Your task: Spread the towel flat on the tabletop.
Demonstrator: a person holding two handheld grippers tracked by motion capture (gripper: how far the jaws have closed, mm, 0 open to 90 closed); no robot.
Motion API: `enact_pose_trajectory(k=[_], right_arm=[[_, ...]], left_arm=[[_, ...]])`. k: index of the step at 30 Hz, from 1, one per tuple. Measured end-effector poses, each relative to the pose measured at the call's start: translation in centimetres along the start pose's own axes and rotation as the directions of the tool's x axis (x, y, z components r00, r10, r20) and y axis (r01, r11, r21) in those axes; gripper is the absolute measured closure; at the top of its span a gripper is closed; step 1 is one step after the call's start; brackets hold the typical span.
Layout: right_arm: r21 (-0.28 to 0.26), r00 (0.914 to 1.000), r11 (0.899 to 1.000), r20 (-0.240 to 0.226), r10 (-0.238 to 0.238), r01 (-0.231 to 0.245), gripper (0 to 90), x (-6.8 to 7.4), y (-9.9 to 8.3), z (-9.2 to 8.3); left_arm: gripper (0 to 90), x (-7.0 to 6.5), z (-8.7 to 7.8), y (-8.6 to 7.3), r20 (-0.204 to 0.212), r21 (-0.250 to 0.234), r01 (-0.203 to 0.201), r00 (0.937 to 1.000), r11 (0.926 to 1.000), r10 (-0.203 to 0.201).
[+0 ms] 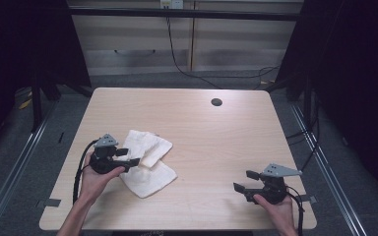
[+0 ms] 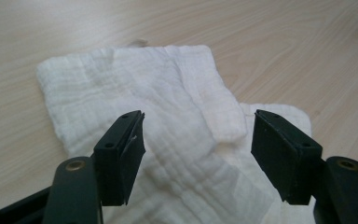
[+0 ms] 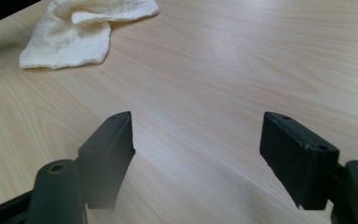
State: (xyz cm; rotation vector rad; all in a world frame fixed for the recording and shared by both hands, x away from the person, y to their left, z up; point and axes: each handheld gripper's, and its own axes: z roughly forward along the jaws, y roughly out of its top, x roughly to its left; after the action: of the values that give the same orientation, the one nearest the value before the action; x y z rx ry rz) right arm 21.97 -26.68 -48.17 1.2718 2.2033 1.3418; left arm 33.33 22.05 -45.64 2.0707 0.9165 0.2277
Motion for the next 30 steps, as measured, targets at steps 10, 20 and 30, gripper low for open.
enact_pose_trajectory(k=[10,20,30], right_arm=[[0.017,0.9999,1.0,-0.006,-0.016,0.016,25.1,0.3,0.1,0.4],[0.02,0.9998,1.0,-0.002,-0.02,0.02,24.7,0.3,0.0,0.2],[0.029,0.9999,1.0,0.006,-0.011,0.011,24.8,0.3,-0.1,0.2]], left_arm=[[28.0,0.7,2.0,-0.7,-0.012,0.058,0.005,0.9999,0.9983,-0.004],[49.0,1.2,3.5,-1.9,-0.036,0.103,0.008,0.9993,0.9947,-0.004],[73.2,0.0,4.0,-2.0,-0.021,0.107,-0.034,0.9991,0.9937,0.036]])
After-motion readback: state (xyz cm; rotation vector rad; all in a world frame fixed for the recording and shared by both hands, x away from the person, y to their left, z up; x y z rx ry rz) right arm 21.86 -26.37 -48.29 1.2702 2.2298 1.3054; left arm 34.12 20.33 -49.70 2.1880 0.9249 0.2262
